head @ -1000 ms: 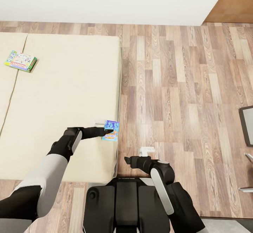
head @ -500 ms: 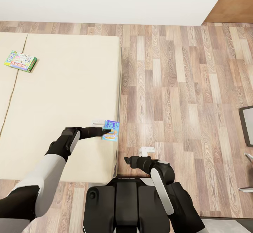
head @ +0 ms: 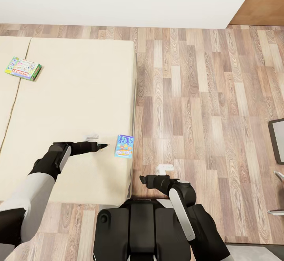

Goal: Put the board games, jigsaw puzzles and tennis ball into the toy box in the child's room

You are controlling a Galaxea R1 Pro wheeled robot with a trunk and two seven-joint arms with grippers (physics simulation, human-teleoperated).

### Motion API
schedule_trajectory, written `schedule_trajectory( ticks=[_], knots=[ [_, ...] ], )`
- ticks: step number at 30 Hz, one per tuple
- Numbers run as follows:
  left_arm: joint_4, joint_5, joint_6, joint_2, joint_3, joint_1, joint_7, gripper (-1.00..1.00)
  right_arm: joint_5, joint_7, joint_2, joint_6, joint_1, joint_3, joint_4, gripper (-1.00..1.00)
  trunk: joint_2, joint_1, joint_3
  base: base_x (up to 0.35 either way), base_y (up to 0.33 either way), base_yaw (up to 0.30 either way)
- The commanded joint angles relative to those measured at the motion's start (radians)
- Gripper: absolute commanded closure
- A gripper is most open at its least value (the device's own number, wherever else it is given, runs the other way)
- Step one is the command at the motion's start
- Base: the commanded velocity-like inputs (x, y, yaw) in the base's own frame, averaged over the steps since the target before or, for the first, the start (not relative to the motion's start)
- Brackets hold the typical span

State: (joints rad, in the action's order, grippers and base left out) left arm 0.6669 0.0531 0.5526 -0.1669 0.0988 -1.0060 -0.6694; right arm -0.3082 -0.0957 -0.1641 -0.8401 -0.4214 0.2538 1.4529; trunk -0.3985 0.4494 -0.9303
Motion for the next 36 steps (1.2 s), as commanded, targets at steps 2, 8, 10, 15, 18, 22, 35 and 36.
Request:
schedule_trajectory(
  ticks=[2,8,10,15,18,22,35,36],
  knots=[
    [0.002,0.000,0.012,-0.032,0.009,0.000,-0.021,-1.00,-0.011,-0.010,0.000,-0.004,0.000,0.000,0.001,-1.00,-0.002,0.001,-0.001,0.000,0.000,0.000],
    [0.003,-0.005,0.065,-0.117,0.086,0.002,-0.252,-1.00,-0.011,-0.010,0.000,-0.004,0.000,-0.001,0.001,-1.00,-0.002,0.001,-0.001,0.000,0.000,0.000],
    [0.003,-0.004,0.074,-0.152,0.112,0.005,-0.344,-1.00,-0.011,-0.009,0.000,-0.003,0.000,-0.001,0.001,-1.00,-0.002,0.001,-0.001,0.000,0.000,0.000],
    [-0.001,-0.003,0.099,-0.245,0.144,0.019,-0.539,-1.00,-0.011,-0.009,0.000,-0.002,0.000,-0.001,0.001,-1.00,-0.002,0.001,0.001,0.000,0.000,0.000],
    [-0.008,-0.002,0.111,-0.292,0.150,0.049,-0.622,-1.00,-0.011,-0.008,0.001,-0.002,0.000,-0.001,0.001,-1.00,-0.002,0.001,0.004,0.000,0.000,0.000],
    [-0.012,-0.004,0.114,-0.326,0.154,0.131,-0.702,-1.00,-0.011,-0.007,0.014,-0.001,0.000,-0.002,0.001,-1.00,-0.002,0.001,0.010,0.000,0.000,0.000],
    [-0.004,-0.003,0.126,-0.339,0.207,0.203,-0.837,-1.00,-0.010,-0.010,0.023,0.003,0.000,-0.001,0.034,-1.00,-0.002,0.001,0.018,0.000,0.000,0.000],
    [-0.004,-0.003,0.126,-0.339,0.207,0.203,-0.838,-1.00,-0.011,-0.010,0.023,0.003,0.000,-0.001,0.034,-1.00,-0.002,0.001,0.018,0.000,0.000,0.000]
  ],
)
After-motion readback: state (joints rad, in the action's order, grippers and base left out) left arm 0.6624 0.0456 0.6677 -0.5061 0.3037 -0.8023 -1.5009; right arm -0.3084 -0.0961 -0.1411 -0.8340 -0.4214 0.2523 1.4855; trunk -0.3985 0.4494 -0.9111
